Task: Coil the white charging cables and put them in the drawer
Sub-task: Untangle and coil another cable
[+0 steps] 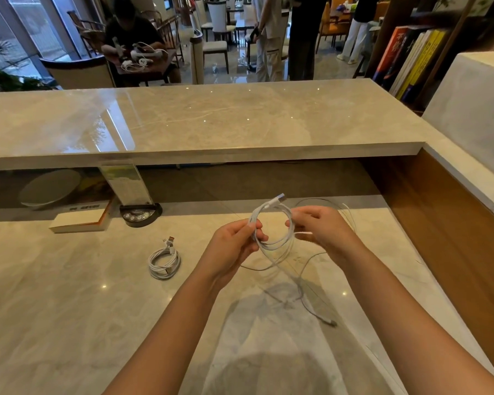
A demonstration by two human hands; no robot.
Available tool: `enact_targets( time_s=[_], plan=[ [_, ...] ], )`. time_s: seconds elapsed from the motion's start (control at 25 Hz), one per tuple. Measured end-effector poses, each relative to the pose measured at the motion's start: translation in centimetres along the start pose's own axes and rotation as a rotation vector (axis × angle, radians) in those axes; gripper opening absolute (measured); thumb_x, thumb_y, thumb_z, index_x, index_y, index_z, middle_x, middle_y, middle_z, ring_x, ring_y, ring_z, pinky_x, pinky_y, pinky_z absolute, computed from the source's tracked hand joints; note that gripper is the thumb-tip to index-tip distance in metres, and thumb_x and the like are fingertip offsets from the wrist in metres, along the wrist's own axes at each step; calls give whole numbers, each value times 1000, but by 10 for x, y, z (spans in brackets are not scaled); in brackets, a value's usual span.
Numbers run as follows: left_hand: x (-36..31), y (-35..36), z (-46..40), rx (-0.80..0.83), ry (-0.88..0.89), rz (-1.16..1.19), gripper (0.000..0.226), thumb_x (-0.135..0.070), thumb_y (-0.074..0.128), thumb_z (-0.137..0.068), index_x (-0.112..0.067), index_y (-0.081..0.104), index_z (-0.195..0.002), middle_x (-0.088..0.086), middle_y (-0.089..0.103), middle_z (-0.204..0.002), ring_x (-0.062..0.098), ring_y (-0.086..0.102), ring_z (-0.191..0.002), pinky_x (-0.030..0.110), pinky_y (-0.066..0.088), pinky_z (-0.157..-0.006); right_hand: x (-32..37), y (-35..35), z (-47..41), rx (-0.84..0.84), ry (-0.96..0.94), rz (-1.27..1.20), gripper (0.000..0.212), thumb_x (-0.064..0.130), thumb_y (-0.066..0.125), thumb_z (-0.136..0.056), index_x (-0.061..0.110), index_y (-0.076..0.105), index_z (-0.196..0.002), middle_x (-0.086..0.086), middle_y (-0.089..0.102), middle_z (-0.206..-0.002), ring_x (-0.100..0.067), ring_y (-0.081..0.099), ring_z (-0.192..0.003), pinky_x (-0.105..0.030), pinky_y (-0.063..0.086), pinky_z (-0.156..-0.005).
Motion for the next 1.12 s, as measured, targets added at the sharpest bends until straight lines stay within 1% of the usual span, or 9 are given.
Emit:
enact_targets(
  time_s=[0.08,0.12,0.24,0.36,0.44,0.64,0.76,0.88,1.12],
  plan=[
    [1,-5,-2,-43,27,207,22,-11,42,-96,-7,61,-85,0,61,-63,10,58,-67,15,49,-59,5,-17,11,-199,-101,327,27,27,49,-93,7,66,-85,-3,65,-73,-18,60,-69,-35,51,-68],
    [0,-9,-2,-59,44,291,23,-11,41,-97,-8,60,-84,0,61,-63,9,58,-66,15,49,-58,-4,-16,18,-187,-67,370,37,31,45,-95,5,64,-76,-4,62,-66,-18,56,-60,-33,48,-62],
    [-4,-17,0,-51,79,448,24,-13,38,-97,-9,59,-85,0,59,-64,8,58,-65,15,48,-56,-59,13,42,70,321,46,50,38,41,-97,4,64,-67,-7,64,-56,-14,46,-39,-20,36,-40],
    [-1,-10,4,-4,65,467,24,-15,37,-97,-10,58,-86,1,58,-66,8,58,-65,14,46,-50,-78,18,41,24,460,-368,34,30,50,-94,0,61,-82,-16,71,-76,-10,45,-33,-15,35,-32],
    [3,-5,5,26,55,470,20,-16,41,-94,-11,58,-85,1,59,-68,7,59,-65,13,43,-45,-70,12,33,-31,422,-526,21,17,57,-91,-3,61,-86,-17,70,-81,-7,46,-32,-14,37,-31],
    [7,11,8,104,39,557,13,-19,45,-84,-10,55,-84,-2,56,-62,6,57,-59,13,46,-46,-59,14,22,-52,372,-485,10,-8,59,-81,-9,64,-89,-15,61,-75,-8,46,-39,-14,36,-34],
    [12,20,10,128,-1,617,13,-17,45,-83,-9,55,-83,-2,51,-58,6,52,-53,13,47,-46,-47,20,13,19,320,-225,28,-10,53,-83,-3,63,-109,-7,58,-64,-9,43,-42,-16,34,-36],
    [13,13,6,95,-20,658,12,-16,45,-83,-9,54,-84,-2,50,-58,6,51,-52,12,45,-43,-31,25,14,182,185,72,32,-9,48,-87,8,64,-109,-2,59,-64,-8,44,-44,-17,39,-42],
    [30,6,3,31,-109,787,20,-14,38,-94,-9,55,-84,-1,53,-58,6,54,-51,11,45,-42,-14,24,14,189,-49,110,34,-12,40,-85,3,67,-98,-3,60,-72,-8,53,-52,-18,46,-49]
  ],
)
Point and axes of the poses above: each hand's wrist, its own z-axis away from the middle knuckle, its own y-axis out of the palm, x = y × z, the point moved 8 cm from there along -z, towards the middle knuckle
